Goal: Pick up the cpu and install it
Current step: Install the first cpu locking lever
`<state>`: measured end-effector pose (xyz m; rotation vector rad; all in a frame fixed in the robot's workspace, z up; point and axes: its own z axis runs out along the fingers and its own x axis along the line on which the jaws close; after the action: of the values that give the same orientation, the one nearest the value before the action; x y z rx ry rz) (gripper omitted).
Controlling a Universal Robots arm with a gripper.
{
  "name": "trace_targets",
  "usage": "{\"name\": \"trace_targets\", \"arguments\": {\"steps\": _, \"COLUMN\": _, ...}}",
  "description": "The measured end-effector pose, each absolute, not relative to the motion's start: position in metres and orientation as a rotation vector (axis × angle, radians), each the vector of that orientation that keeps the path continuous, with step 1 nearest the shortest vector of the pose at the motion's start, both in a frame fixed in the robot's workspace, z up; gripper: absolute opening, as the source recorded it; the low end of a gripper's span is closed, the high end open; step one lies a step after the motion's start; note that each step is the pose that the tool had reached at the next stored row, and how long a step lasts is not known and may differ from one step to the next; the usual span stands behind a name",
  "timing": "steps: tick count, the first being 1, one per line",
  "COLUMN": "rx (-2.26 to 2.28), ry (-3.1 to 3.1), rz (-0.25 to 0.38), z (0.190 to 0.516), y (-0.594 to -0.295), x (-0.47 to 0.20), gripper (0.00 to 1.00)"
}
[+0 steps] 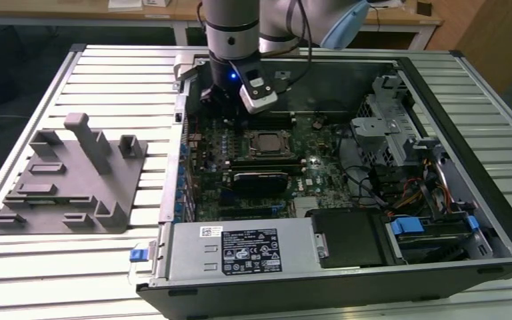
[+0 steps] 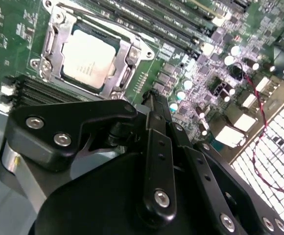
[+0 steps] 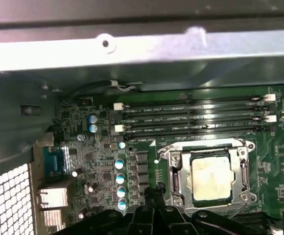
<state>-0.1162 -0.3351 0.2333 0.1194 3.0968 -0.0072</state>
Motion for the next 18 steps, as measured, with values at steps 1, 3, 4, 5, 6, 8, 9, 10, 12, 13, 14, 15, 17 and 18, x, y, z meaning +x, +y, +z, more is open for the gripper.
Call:
{"name": "trace_targets", "arguments": {"steps": 1, "rx": 0.120, "ry": 3.097, "rz": 0.006, "z": 0.2333, "y": -0.3351, "x": -0.1166, "gripper": 0.11}}
{"name": "trace_targets", "arguments": {"steps": 3, "rx": 0.120, "ry": 3.098, "rz": 0.034, "z": 0.2333, "y": -0.3351, "x": -0.1175, "gripper": 0.11}}
{"name": "trace_targets", "arguments": {"steps": 4, "rx": 0.121, "ry": 3.098, "rz": 0.047, "z": 0.2332, "y": -0.3351, "x": -0.1180, "gripper": 0.11}}
{"name": "trace_targets", "arguments": {"steps": 5, "rx": 0.121, "ry": 3.098, "rz": 0.061, "z": 0.2333, "y": -0.3351, "x": -0.1186, "gripper": 0.11}}
{"name": "trace_targets", "arguments": {"steps": 6, "rx": 0.121, "ry": 3.098, "rz": 0.077, "z": 0.2333, "y": -0.3351, "x": -0.1190, "gripper": 0.11}}
{"name": "trace_targets", "arguments": {"steps": 8, "rx": 0.122, "ry": 3.098, "rz": 0.110, "z": 0.2333, "y": -0.3351, "x": -0.1193, "gripper": 0.11}}
{"name": "trace_targets", "arguments": {"steps": 9, "rx": 0.122, "ry": 3.098, "rz": 0.112, "z": 0.2336, "y": -0.3351, "x": -0.1193, "gripper": 0.11}}
{"name": "trace_targets", "arguments": {"steps": 10, "rx": 0.122, "ry": 3.098, "rz": 0.112, "z": 0.2343, "y": -0.3351, "x": -0.1193, "gripper": 0.11}}
{"name": "trace_targets", "arguments": {"steps": 12, "rx": 0.122, "ry": 3.098, "rz": 0.114, "z": 0.2366, "y": -0.3351, "x": -0.1193, "gripper": 0.11}}
{"name": "trace_targets", "arguments": {"steps": 13, "rx": 0.122, "ry": 3.098, "rz": 0.118, "z": 0.2378, "y": -0.3351, "x": -0.1193, "gripper": 0.11}}
{"name": "trace_targets", "arguments": {"steps": 14, "rx": 0.122, "ry": 3.097, "rz": 0.124, "z": 0.2388, "y": -0.3351, "x": -0.1192, "gripper": 0.11}}
{"name": "trace_targets", "arguments": {"steps": 15, "rx": 0.122, "ry": 3.097, "rz": 0.132, "z": 0.2396, "y": -0.3351, "x": -0.1193, "gripper": 0.11}}
{"name": "trace_targets", "arguments": {"steps": 17, "rx": 0.123, "ry": 3.097, "rz": 0.147, "z": 0.2402, "y": -0.3351, "x": -0.1193, "gripper": 0.11}}
{"name": "trace_targets", "arguments": {"steps": 18, "rx": 0.123, "ry": 3.097, "rz": 0.154, "z": 0.2402, "y": -0.3351, "x": -0.1195, "gripper": 0.11}}
